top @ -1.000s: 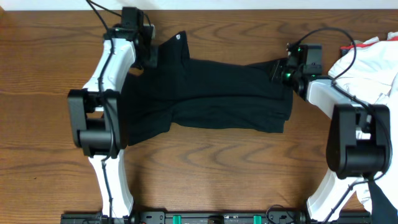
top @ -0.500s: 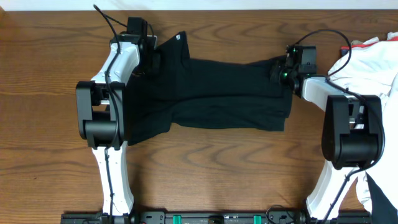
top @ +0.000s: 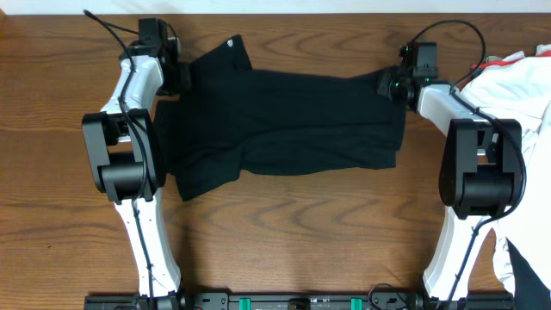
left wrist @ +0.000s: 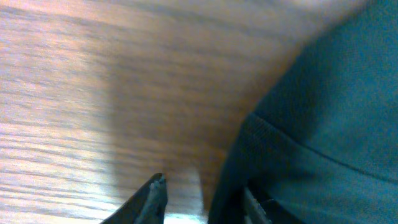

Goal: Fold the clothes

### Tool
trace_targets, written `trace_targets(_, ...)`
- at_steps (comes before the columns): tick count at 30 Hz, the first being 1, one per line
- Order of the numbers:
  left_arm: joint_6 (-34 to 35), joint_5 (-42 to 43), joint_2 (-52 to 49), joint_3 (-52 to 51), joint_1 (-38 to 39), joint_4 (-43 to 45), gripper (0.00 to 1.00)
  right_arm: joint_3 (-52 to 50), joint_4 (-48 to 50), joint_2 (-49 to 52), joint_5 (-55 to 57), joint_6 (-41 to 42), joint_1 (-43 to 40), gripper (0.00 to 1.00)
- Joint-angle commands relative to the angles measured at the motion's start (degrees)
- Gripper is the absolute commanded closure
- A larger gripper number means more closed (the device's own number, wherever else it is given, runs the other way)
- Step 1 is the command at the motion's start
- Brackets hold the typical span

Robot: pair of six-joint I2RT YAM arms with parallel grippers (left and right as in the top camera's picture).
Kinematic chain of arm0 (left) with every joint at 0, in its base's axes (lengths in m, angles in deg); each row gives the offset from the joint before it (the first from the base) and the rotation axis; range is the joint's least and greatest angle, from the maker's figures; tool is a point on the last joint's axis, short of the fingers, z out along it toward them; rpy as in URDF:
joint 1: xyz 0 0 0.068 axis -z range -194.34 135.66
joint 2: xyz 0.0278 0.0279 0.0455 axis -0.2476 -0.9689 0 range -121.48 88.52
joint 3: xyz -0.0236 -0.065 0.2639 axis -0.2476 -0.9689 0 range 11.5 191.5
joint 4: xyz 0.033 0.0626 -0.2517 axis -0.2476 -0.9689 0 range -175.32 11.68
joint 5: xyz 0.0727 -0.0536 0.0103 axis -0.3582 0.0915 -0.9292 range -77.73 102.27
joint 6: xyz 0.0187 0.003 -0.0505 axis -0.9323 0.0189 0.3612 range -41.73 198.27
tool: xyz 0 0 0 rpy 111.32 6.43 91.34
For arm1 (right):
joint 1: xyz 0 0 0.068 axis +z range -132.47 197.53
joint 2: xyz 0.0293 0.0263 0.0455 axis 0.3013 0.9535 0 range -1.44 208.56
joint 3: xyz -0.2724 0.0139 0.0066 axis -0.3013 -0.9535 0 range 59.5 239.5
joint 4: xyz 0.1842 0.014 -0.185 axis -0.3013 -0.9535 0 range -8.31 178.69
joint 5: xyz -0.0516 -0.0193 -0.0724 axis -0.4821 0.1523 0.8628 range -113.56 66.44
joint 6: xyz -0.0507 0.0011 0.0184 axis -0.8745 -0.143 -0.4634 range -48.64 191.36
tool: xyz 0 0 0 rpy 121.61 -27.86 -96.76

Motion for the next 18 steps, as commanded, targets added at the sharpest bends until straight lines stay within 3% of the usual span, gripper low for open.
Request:
trace_targets(1,0.94,-0.9,0.55,6.01,-0.26,-1.51,0.54,5.53,-4.04,0.96,-0.96,-5.53,-0.92,0.51)
trace_targets(2,0.94,-0.92,1.42,7.48,-0.26,-2.51,0.52,7.58,-6.97,0.9,-1.38,-6.47,-1.03,0.4)
trace_targets(7,0.94,-0.92,9.79,12.0,-0.59,-8.96,0.41,15.63,-19.93,-0.63,-2.36,-8.13,-1.6,0.26)
trace_targets(18,0.74,-1.81,31.45,12.0,-0.63,-27.28,0.4,18.18,-34.12,-13.84,-7.93,-10.62,-2.27,0.21)
